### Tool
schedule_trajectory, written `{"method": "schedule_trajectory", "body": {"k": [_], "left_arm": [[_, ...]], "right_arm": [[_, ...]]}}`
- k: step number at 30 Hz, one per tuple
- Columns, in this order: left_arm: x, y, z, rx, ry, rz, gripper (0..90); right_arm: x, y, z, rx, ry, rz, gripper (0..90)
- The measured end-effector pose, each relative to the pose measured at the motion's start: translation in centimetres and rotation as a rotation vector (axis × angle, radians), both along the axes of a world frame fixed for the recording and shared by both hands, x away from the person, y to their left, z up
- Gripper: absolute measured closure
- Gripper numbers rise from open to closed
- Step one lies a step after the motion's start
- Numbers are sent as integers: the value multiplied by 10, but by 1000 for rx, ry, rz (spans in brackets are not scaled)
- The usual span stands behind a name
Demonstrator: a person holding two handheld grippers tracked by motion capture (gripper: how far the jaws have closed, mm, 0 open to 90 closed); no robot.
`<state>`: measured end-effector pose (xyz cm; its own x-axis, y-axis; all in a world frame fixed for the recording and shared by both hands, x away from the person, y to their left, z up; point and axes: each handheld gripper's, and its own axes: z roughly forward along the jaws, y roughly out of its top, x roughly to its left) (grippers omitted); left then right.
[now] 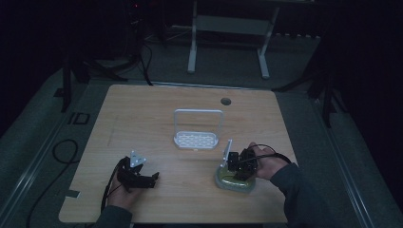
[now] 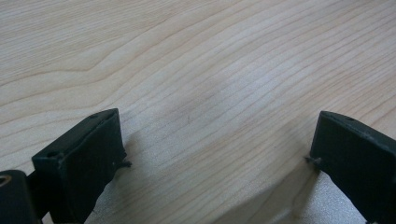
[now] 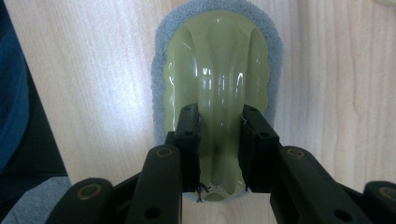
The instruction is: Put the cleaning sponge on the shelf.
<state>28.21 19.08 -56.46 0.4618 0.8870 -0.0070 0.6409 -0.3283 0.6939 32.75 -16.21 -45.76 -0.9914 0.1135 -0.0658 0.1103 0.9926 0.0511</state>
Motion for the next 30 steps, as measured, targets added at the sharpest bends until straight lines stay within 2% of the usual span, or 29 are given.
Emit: {"method": "schedule_trajectory", "body": {"k": [11, 30], "left_arm": [[0, 0, 0, -2, 0, 2, 27], [0, 0, 0, -2, 0, 2, 27]], "right_arm": [[6, 8, 4, 15, -46, 5, 715], [13, 24, 5, 25, -93, 27, 715]]}}
